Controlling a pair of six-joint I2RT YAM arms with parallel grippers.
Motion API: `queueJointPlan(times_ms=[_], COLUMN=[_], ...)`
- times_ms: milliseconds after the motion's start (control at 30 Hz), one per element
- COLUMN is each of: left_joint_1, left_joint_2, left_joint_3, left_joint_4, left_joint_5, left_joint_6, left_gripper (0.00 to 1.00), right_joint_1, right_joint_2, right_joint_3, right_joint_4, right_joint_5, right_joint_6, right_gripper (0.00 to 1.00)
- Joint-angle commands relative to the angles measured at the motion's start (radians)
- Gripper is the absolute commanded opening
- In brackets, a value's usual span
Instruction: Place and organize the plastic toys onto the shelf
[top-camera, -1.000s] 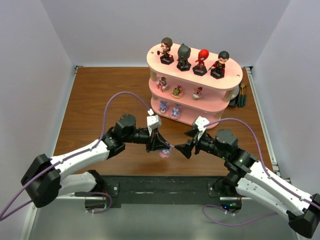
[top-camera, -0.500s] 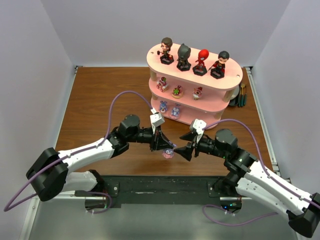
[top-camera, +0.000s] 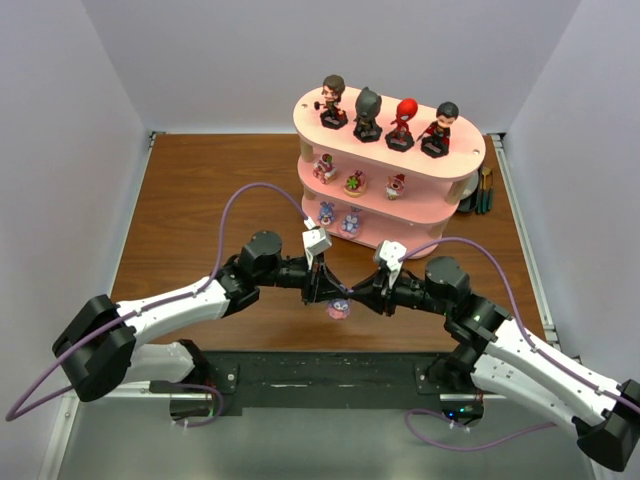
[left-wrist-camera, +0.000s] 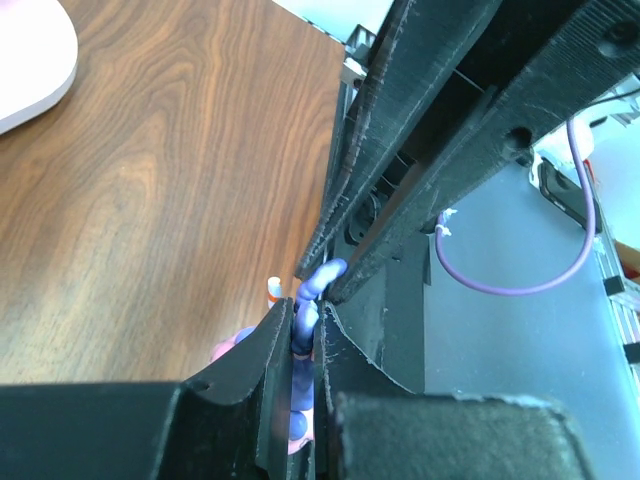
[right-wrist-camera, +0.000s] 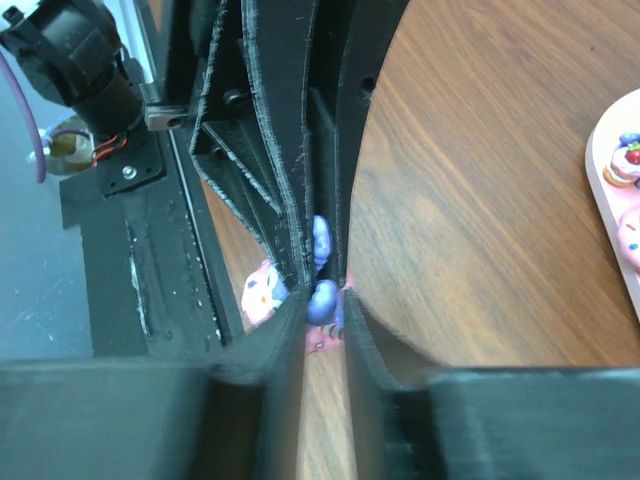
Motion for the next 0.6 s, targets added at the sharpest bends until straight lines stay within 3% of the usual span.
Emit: queueJointPlan(times_ms=[0,67,167,200,267,500,567], left_joint_1=[-0.007,-0.007,-0.006,-0.007,-0.006,0.011,0.037], left_joint_2=[-0.008,-0.006,-0.006,-0.008,-0.008,-0.049,-0.077], left_joint_3=[0.051,0.059,0.066,0.069,0.077,0.099,0.102], left_joint_4=[0.048,0.035,0.017,0.014,-0.006,-0.097,-0.127], left_joint_5=[-0.003,-0.019,-0.036,-0.039,-0.051,-0.129,-0.166], left_joint_6=[-0.003,-0.001,-0.001,-0.001,0.003,0.025,0.019], left_gripper=[0.01,0.04,0.14,0.22,0.24,0.71,0.76], right_joint_1=[0.001,0.001,0.001,0.001,0.001,0.001,0.001], right_joint_2=[-0.010,-0.015,-0.021,-0.022,-0.031,-0.027,-0.024], right_joint_3=[0.037,0.039,0.045,0.044,0.044,0.054,0.059], right_joint_4=[0.002,-0.018,-0.045,-0.050,-0.059,-0.087,-0.101], right_joint_5=[-0.005,0.003,0.015,0.027,0.041,0.113,0.168], right_joint_6=[-0.020,-0.028,-0.029,-0.029,-0.029,-0.069,-0.072], right_gripper=[0.10,0.00,0.00,0.00,0.00,0.00,0.00])
